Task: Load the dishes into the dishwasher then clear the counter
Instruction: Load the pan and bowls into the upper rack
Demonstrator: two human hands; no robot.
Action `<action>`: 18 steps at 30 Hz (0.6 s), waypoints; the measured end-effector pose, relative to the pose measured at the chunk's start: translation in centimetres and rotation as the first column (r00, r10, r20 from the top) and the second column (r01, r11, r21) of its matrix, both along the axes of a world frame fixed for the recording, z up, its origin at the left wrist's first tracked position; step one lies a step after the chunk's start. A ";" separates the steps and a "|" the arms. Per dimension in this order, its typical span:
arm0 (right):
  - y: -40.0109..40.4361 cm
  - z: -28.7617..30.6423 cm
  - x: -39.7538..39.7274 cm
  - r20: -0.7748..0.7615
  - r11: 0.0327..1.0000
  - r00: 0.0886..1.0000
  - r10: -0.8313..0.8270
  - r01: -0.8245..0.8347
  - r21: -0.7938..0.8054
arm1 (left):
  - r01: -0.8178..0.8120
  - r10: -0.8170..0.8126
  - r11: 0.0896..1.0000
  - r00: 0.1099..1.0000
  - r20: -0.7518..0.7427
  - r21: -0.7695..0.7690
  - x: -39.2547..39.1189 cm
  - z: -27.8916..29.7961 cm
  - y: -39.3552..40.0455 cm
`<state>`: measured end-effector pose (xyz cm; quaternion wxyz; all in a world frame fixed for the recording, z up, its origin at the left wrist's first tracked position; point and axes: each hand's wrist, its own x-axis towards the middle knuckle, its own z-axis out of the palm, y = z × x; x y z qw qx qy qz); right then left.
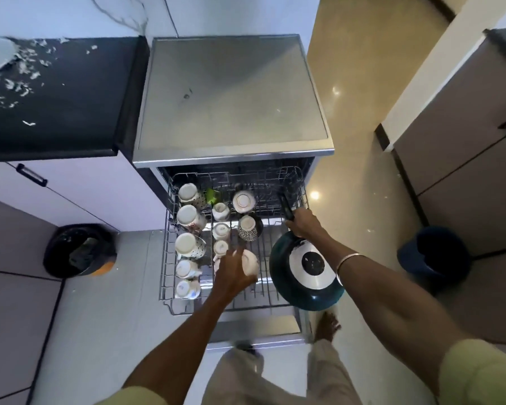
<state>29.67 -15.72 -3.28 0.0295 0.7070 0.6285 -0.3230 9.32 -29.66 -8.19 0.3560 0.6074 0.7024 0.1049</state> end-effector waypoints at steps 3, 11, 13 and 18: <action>3.5 -3.2 -0.6 -0.004 1.000 1.000 0.025 -0.025 0.006 | -0.017 0.017 1.000 1.000 -0.021 -0.011 0.8 -3.6 1.6; 6.9 -11.6 -3.0 -0.019 0.999 0.999 0.030 -0.031 -0.045 | -0.026 0.025 0.999 0.998 -0.051 -0.023 1.1 -10.7 3.9; 6.5 -13.2 -3.1 0.003 0.999 0.999 0.034 -0.033 -0.035 | -0.039 0.039 0.999 0.999 -0.035 -0.005 1.3 -11.5 4.2; 5.2 -14.9 -3.0 0.166 1.000 0.986 0.006 -0.003 -0.018 | -0.012 0.012 1.000 0.998 -0.061 0.007 1.4 -13.3 4.5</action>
